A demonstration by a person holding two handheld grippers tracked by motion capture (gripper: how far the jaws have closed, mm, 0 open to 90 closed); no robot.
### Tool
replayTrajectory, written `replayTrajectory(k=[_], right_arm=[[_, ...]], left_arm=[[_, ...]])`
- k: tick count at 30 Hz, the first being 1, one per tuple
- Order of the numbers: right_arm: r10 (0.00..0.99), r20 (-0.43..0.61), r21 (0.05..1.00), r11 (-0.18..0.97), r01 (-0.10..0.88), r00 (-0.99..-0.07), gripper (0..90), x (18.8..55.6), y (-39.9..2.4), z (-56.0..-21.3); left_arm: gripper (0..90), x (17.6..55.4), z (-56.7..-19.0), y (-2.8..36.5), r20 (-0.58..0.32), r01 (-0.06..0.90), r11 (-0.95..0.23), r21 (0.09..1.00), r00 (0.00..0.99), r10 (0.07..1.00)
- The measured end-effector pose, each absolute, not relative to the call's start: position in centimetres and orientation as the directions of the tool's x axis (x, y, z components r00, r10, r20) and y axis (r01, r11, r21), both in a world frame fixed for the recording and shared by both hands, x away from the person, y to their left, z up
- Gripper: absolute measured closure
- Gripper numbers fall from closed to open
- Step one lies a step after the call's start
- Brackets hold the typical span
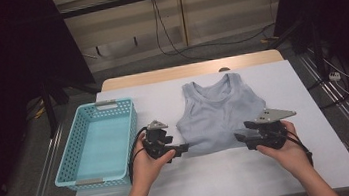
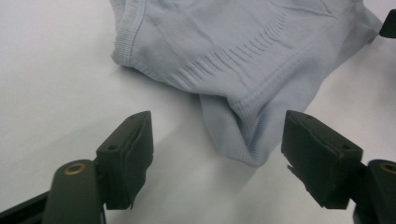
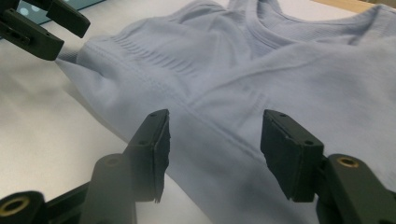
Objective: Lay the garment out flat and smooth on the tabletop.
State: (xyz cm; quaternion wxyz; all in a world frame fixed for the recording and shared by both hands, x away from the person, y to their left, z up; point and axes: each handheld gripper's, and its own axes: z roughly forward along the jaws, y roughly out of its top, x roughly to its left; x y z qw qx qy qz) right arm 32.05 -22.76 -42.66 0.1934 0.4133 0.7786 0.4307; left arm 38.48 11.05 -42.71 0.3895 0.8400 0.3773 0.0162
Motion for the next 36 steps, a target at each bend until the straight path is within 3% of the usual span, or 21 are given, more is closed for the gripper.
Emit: replayTrajectory(k=[8,11,14,17,19,33,36], right_arm=[[0.773,0.014,0.813,0.36,0.458,-0.634,44.3,33.4,-19.8,-42.9],[0.759,0.006,0.797,0.39,0.462,-0.651,50.4,33.9,-18.7,-43.1],[0.756,-0.018,0.77,0.428,0.473,-0.654,61.9,34.7,-18.0,-43.5],[0.739,-0.04,0.753,0.465,0.467,-0.672,83.9,35.4,-17.7,-43.8],[0.736,-0.024,0.742,0.467,0.482,-0.677,90.0,35.9,-17.7,-44.2],[0.78,0.019,0.801,0.362,0.477,-0.625,90.0,37.0,-19.6,-43.4],[0.789,0.017,0.809,0.35,0.473,-0.614,90.0,37.3,-19.7,-43.5]], left_arm=[[24.3,38.3,-42.6,11.4,-0.27,0.625,-0.41,0.665,0.712,0.648],[24.4,38.4,-42.7,11.4,-0.268,0.628,-0.406,0.663,0.706,0.655],[24.4,38.4,-42.8,11.4,-0.269,0.636,-0.405,0.656,0.7,0.662],[25.2,38.4,-42.9,11.6,-0.271,0.642,-0.41,0.648,0.697,0.664],[25.6,38.5,-43.0,11.5,-0.273,0.647,-0.41,0.643,0.694,0.666],[24.6,38.2,-43.4,11.1,-0.269,0.637,-0.443,0.631,0.715,0.645],[29.7,38.1,-43.5,11.0,-0.275,0.636,-0.457,0.621,0.724,0.633]])
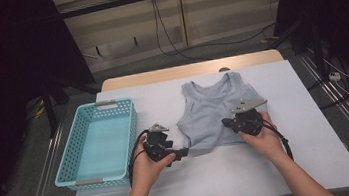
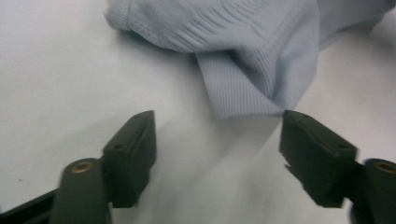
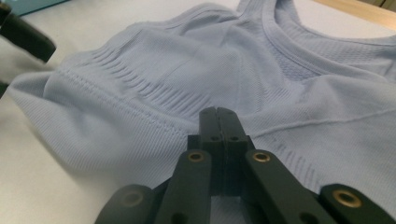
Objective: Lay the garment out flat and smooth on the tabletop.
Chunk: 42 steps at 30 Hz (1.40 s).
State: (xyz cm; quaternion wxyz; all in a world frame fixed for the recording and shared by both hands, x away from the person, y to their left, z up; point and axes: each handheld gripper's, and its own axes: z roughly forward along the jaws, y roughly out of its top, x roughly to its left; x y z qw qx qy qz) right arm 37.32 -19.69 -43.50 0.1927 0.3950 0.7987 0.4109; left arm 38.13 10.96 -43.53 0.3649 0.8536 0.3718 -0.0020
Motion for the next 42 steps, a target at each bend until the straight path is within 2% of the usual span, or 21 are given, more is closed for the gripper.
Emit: replayTrajectory(k=[5,10,13,16,18,19,22,23,29,35,42], right_arm=[[0.803,0.024,0.824,0.322,0.467,-0.596,90.0,37.5,-20.2,-43.2],[0.807,0.017,0.831,0.317,0.458,-0.59,90.0,37.5,-20.3,-43.1],[0.807,0.018,0.83,0.317,0.459,-0.59,90.0,37.5,-20.2,-43.3],[0.808,0.013,0.829,0.321,0.458,-0.589,90.0,37.5,-20.1,-43.3],[0.807,0.012,0.828,0.323,0.459,-0.591,90.0,37.5,-20.0,-43.4],[0.806,0.011,0.828,0.324,0.457,-0.591,90.0,37.5,-20.0,-43.5],[0.805,0.015,0.828,0.323,0.459,-0.593,90.0,37.4,-20.0,-43.5],[0.805,0.014,0.827,0.324,0.459,-0.594,90.0,37.4,-19.9,-43.5],[0.806,0.002,0.833,0.326,0.447,-0.592,90.0,37.3,-20.1,-43.3],[0.788,-0.003,0.821,0.353,0.448,-0.615,90.0,37.3,-19.5,-43.7],[0.761,-0.026,0.803,0.403,0.44,-0.648,90.0,37.7,-17.9,-44.7]], left_arm=[[26.3,38.4,-43.9,10.5,-0.223,0.605,-0.491,0.627,0.743,0.631],[30.0,38.5,-44.2,9.6,-0.214,0.588,-0.51,0.628,0.761,0.613],[35.7,38.8,-44.3,9.0,-0.194,0.565,-0.529,0.633,0.777,0.599],[49.5,39.0,-44.5,8.4,-0.2,0.556,-0.518,0.65,0.782,0.59],[63.2,39.1,-44.6,8.2,-0.241,0.577,-0.507,0.64,0.778,0.581],[66.1,39.1,-44.6,8.2,-0.248,0.584,-0.498,0.641,0.772,0.585],[82.1,39.1,-44.1,8.2,-0.281,0.604,-0.483,0.634,0.761,0.584],[84.4,39.0,-43.9,8.2,-0.296,0.611,-0.481,0.629,0.76,0.578],[86.5,37.1,-42.5,8.0,-0.345,0.623,-0.484,0.614,0.764,0.546],[86.6,36.7,-43.2,9.2,-0.396,0.669,-0.453,0.589,0.728,0.56],[85.1,36.8,-43.6,9.5,-0.381,0.67,-0.448,0.592,0.723,0.576]])
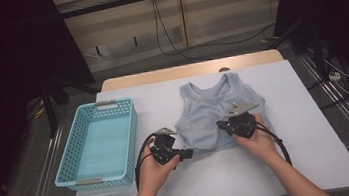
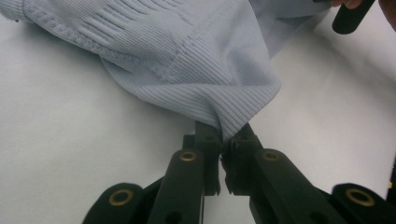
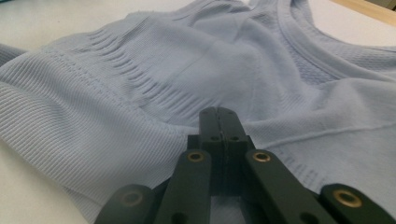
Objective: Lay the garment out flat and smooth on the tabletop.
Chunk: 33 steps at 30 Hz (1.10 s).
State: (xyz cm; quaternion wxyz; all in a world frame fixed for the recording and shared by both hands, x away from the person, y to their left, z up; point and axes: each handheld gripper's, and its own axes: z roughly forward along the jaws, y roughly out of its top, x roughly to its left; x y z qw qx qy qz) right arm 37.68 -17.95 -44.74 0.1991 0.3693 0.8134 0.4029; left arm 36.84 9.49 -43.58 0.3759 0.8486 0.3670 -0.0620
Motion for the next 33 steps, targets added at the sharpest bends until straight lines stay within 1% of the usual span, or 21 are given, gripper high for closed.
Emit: replayTrajectory(k=[2,6,9,13,17,18,19,21,22,25,30,31,33], right_arm=[[0.752,-0.03,0.793,0.418,0.442,-0.658,90.0,37.8,-17.5,-45.1],[0.743,-0.04,0.782,0.44,0.442,-0.668,90.0,37.7,-17.0,-45.4],[0.751,-0.016,0.782,0.421,0.46,-0.66,87.6,37.6,-17.3,-45.3],[0.752,0.004,0.78,0.41,0.473,-0.659,80.3,37.2,-17.6,-45.0],[0.755,0.003,0.789,0.401,0.465,-0.656,73.9,36.5,-18.2,-44.2],[0.758,0.002,0.792,0.397,0.463,-0.652,70.3,36.4,-18.3,-44.0],[0.766,-0.003,0.799,0.388,0.459,-0.643,66.6,36.2,-18.6,-43.7],[0.767,-0.007,0.811,0.379,0.444,-0.642,62.3,35.9,-18.9,-43.5],[0.767,-0.003,0.816,0.373,0.442,-0.641,61.7,35.8,-19.0,-43.4],[0.766,0.002,0.812,0.374,0.448,-0.643,59.5,35.7,-19.0,-43.6],[0.746,0.008,0.811,0.385,0.441,-0.666,57.2,35.4,-18.6,-43.6],[0.744,0.011,0.813,0.382,0.44,-0.668,55.4,35.4,-18.5,-43.6],[0.741,0.009,0.817,0.381,0.432,-0.672,54.9,35.3,-18.3,-43.5]], left_arm=[[84.4,37.0,-43.8,9.8,-0.37,0.679,-0.45,0.58,0.712,0.597],[83.9,37.1,-44.0,10.5,-0.388,0.704,-0.436,0.56,0.688,0.613],[79.3,37.0,-43.9,10.5,-0.371,0.697,-0.442,0.565,0.693,0.618],[69.4,37.1,-43.8,10.5,-0.342,0.679,-0.452,0.578,0.704,0.622],[50.6,37.3,-43.5,10.6,-0.299,0.657,-0.447,0.607,0.71,0.637],[47.0,37.4,-43.5,10.6,-0.296,0.652,-0.443,0.616,0.712,0.637],[46.0,37.4,-43.4,10.6,-0.292,0.649,-0.445,0.617,0.714,0.636],[46.0,37.5,-43.4,10.4,-0.28,0.639,-0.457,0.619,0.723,0.632],[46.2,37.5,-43.4,10.3,-0.277,0.634,-0.462,0.62,0.728,0.627],[56.3,37.4,-43.4,9.8,-0.291,0.632,-0.464,0.62,0.735,0.613],[79.4,37.6,-42.9,9.7,-0.315,0.65,-0.442,0.618,0.72,0.619],[81.4,37.7,-42.8,9.8,-0.324,0.654,-0.429,0.623,0.715,0.619],[82.9,37.8,-42.6,10.1,-0.327,0.654,-0.42,0.629,0.713,0.62]])
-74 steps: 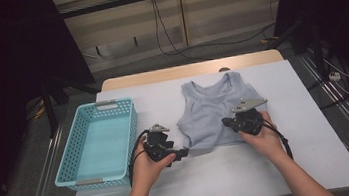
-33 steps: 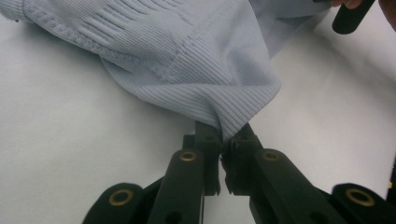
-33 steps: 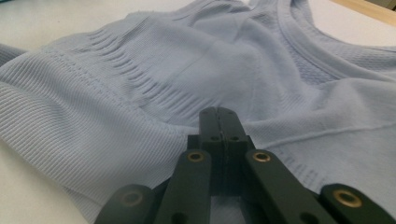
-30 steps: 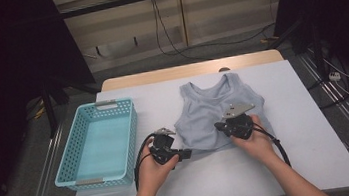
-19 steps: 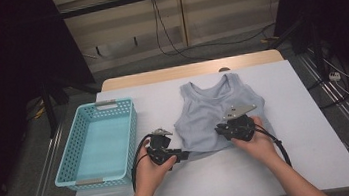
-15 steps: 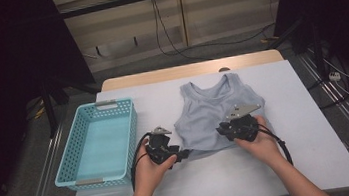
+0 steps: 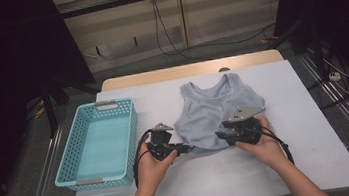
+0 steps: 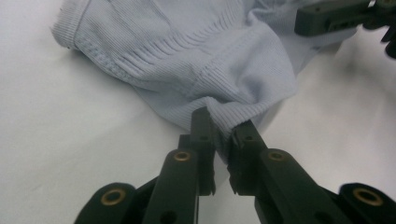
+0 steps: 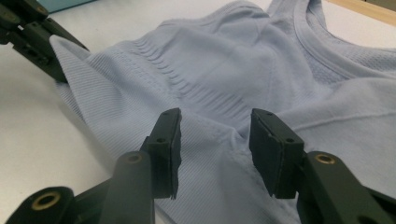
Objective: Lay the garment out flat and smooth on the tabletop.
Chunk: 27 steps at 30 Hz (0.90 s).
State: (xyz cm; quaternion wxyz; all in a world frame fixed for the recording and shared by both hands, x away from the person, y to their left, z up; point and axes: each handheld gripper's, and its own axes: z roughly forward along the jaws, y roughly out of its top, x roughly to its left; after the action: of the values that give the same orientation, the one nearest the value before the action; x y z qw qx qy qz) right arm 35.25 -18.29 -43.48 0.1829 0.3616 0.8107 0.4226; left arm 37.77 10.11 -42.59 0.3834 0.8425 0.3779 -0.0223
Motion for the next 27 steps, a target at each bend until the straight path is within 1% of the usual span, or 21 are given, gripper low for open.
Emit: replayTrajectory(k=[4,6,9,13,16,22,25,27], right_arm=[[0.732,0.019,0.82,0.378,0.429,-0.681,54.1,35.3,-17.7,-43.6],[0.728,0.02,0.814,0.386,0.434,-0.685,54.2,35.4,-17.4,-43.8],[0.718,0.018,0.809,0.398,0.433,-0.695,57.5,35.6,-16.9,-44.1],[0.709,0.017,0.814,0.4,0.421,-0.705,58.6,35.8,-16.2,-44.0],[0.689,0.018,0.817,0.408,0.408,-0.725,60.9,35.9,-15.4,-43.9],[0.657,0.006,0.769,0.479,0.424,-0.754,75.4,36.7,-13.7,-45.2],[0.649,0.011,0.748,0.499,0.437,-0.761,83.9,37.2,-13.3,-45.5],[0.65,0.012,0.741,0.505,0.443,-0.76,86.1,37.5,-13.1,-45.4]], left_arm=[[84.8,37.7,-42.3,10.6,-0.333,0.661,-0.379,0.648,0.693,0.639],[85.0,37.6,-42.3,10.7,-0.329,0.662,-0.382,0.645,0.692,0.643],[84.9,37.4,-42.7,10.6,-0.314,0.657,-0.408,0.635,0.701,0.64],[84.2,37.2,-43.2,10.6,-0.313,0.662,-0.42,0.621,0.701,0.641],[83.3,37.1,-43.4,10.9,-0.333,0.678,-0.406,0.613,0.687,0.645],[81.9,36.8,-43.5,11.3,-0.334,0.681,-0.4,0.613,0.683,0.65],[83.2,36.7,-43.5,11.5,-0.335,0.681,-0.401,0.612,0.683,0.649],[83.6,36.6,-43.6,11.5,-0.342,0.684,-0.4,0.61,0.683,0.645]])
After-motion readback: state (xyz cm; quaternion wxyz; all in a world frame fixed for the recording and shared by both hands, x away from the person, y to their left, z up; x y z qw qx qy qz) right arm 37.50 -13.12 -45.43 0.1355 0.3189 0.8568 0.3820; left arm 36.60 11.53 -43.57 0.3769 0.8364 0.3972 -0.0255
